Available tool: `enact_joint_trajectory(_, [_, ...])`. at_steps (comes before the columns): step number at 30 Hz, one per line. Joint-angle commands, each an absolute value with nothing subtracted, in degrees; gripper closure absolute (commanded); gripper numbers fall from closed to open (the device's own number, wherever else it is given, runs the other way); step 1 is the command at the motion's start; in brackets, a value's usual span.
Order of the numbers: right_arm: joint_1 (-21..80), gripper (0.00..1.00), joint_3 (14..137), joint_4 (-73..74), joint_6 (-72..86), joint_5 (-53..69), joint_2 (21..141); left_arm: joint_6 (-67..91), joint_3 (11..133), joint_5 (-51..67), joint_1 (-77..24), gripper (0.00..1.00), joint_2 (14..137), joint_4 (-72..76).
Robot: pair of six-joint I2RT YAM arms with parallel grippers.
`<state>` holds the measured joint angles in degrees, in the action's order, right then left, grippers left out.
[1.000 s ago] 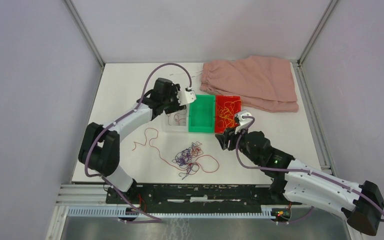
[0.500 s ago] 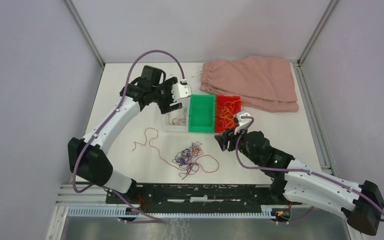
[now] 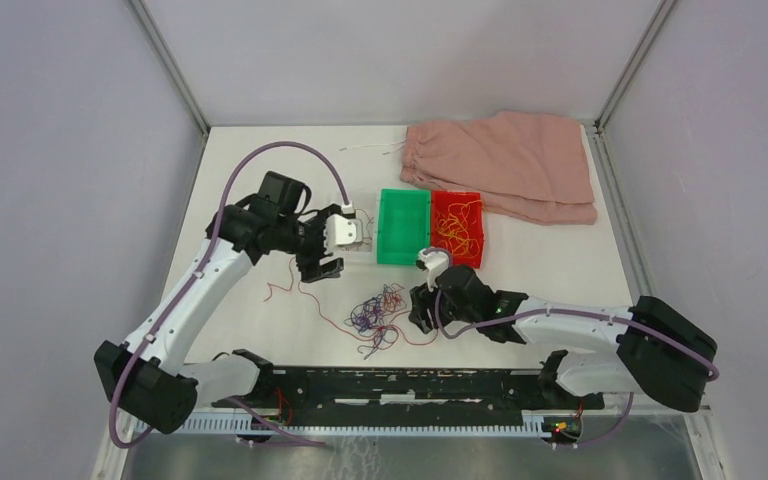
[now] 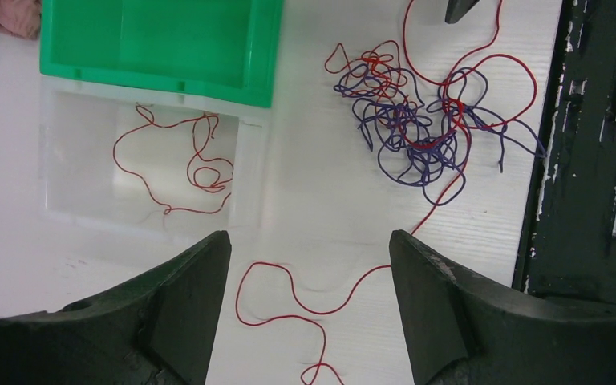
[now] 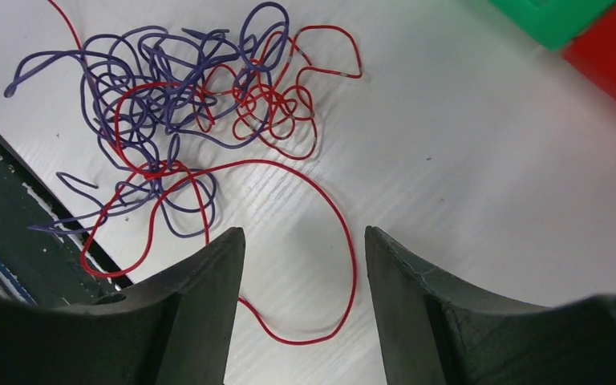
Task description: Untangle the cables
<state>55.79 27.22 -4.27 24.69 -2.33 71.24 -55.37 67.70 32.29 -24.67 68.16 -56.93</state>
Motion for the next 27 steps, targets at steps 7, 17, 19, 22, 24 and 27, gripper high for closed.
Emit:
enact_joint_trajectory(7, [56.6,0.39,34.96,-15.22,29.53,-1.42,81.59,-49.93,65.15,33.12,-24.6,0.22,63.18,-55.26])
enact_joint_trajectory(17, [56.6,0.87,40.94,-8.89,25.58,-2.25,83.73,-50.82,65.44,32.51,-24.64,0.24,60.09,-56.08])
enact_joint_trajectory(19, [56.67,0.93,42.62,-6.03,24.3,-2.9,80.84,-50.66,65.91,33.34,-24.62,0.24,59.95,-55.86])
enact_joint_trajectory(22, [56.61,1.0,45.02,-2.87,23.25,-3.3,76.88,-49.92,66.1,34.81,-24.62,0.25,59.49,-54.65])
enact_joint_trajectory(24, [56.66,1.0,46.28,-1.67,22.79,-2.98,75.01,-49.54,65.74,35.98,-24.62,0.25,58.99,-53.69])
enact_joint_trajectory(27, [56.61,0.96,47.32,-0.02,22.22,-2.99,73.89,-48.9,64.72,37.58,-24.6,0.25,57.82,-52.09])
